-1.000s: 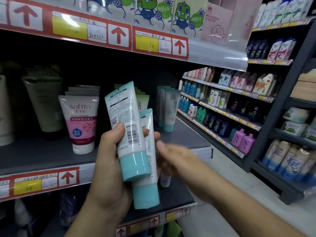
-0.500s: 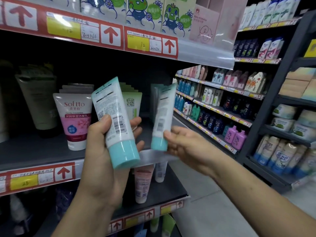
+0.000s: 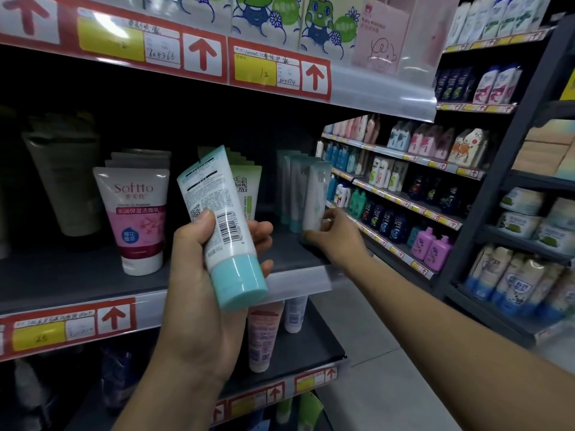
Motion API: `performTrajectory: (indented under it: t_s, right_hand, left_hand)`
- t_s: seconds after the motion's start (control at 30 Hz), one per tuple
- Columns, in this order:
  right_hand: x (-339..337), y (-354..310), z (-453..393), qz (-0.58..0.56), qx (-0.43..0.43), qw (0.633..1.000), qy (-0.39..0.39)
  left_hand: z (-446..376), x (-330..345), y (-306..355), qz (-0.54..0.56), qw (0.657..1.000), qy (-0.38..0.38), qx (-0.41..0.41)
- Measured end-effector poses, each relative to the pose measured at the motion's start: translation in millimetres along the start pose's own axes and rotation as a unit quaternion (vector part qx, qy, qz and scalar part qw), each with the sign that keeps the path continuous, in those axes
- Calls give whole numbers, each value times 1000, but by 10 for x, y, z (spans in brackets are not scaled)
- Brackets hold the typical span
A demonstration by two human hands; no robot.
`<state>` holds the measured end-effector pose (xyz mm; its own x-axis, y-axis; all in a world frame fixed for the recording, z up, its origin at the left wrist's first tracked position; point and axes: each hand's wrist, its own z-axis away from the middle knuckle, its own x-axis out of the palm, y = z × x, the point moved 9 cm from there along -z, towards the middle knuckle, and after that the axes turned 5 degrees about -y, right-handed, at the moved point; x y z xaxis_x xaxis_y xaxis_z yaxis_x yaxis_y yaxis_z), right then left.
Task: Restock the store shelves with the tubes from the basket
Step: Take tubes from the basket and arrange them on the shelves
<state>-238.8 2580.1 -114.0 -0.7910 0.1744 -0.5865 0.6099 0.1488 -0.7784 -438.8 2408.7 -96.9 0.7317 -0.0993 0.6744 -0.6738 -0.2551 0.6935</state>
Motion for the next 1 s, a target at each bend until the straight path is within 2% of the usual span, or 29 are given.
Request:
performTrajectory:
  t_s: [0.37,0.47,0.53,0.57,0.6,0.63,0.7,0.77,0.83,0.9,1.0]
  right_hand:
    - [67,54,-58,23,15,999,19]
    - [-165,-164,213,20,-46,993,108]
    - [-245,-411,556,-29,-105,988,110]
    - [-184,-497,724,-76,-106,990,58]
    - [-47,-550,888,-139,-85,986,-29]
    - [129,-587,1071,-220,-47,965,-134]
    - [377,-631,1416,-368,41,885,-284]
    - [423,-589,1567,-453,93,818,-342]
    - [400,-577,1607,-499,101,768,-389]
    - [367,-560,1611,-496,81,751,-429]
    - [310,-515,1600,-442,33,771,-457]
  left_hand:
    - [-14,-4,-64,-10,1000,2,-5]
    - [-6,33,-91,-5,1000,-8,-12]
    - [0,72,-102,-18,999,-22,-16]
    - [2,94,-109,-37,999,-34,-21]
    - [0,106,-123,-69,996,-49,-25]
    - [1,103,-135,-109,992,-61,-29]
    - [7,101,-141,-176,981,-74,-27]
    - [16,118,-125,-206,975,-86,-13]
    - [38,187,-99,-214,971,-106,3]
    - [69,239,-89,-217,969,-118,12]
    - [108,250,-70,-267,957,-112,26]
